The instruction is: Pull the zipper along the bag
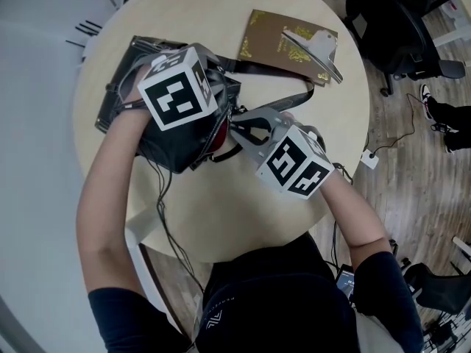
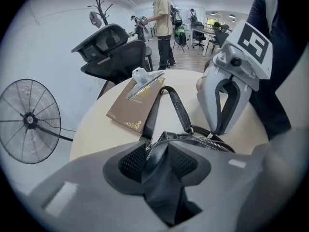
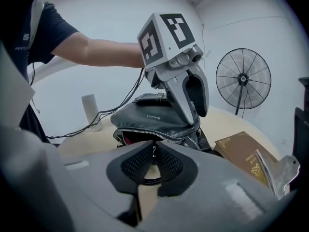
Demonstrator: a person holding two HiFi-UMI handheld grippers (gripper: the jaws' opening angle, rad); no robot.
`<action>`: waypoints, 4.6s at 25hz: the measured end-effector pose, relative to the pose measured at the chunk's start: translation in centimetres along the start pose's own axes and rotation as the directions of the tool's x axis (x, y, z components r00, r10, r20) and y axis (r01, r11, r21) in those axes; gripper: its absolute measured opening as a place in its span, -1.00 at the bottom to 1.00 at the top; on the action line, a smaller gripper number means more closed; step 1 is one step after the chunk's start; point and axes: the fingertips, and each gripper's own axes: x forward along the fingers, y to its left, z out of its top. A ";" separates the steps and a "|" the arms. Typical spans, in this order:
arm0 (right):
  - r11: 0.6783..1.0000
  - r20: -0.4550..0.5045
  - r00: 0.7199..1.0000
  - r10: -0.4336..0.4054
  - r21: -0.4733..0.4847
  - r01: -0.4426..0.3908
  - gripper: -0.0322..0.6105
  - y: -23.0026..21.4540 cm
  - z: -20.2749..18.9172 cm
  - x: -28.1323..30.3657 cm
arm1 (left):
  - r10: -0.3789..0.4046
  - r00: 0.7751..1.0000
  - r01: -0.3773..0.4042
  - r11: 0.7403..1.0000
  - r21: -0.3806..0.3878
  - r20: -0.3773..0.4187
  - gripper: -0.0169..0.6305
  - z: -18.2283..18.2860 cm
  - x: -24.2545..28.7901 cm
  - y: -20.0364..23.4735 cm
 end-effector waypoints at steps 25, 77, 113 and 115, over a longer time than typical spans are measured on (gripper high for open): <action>0.996 0.016 0.998 0.065 0.058 -0.066 -0.82 8.4 0.6 1.9 | 0.077 0.994 -0.079 0.996 0.029 0.074 -0.44 0.2 -0.2 0.0; 0.858 0.085 0.901 -0.425 0.356 0.370 -0.89 8.6 2.2 -6.9 | 0.644 0.709 -0.314 0.654 -0.688 0.288 -0.89 -4.2 -14.3 -13.7; 0.797 0.112 0.873 -0.475 0.475 0.372 -0.89 8.7 1.5 -7.1 | 0.667 0.700 -0.105 0.447 -0.888 0.253 -0.89 -7.6 -10.7 -24.5; 0.797 0.114 0.872 -0.476 0.475 0.373 -0.89 8.6 1.5 -7.1 | 0.673 0.695 -0.109 0.445 -0.889 0.252 -0.89 -7.6 -10.9 -24.1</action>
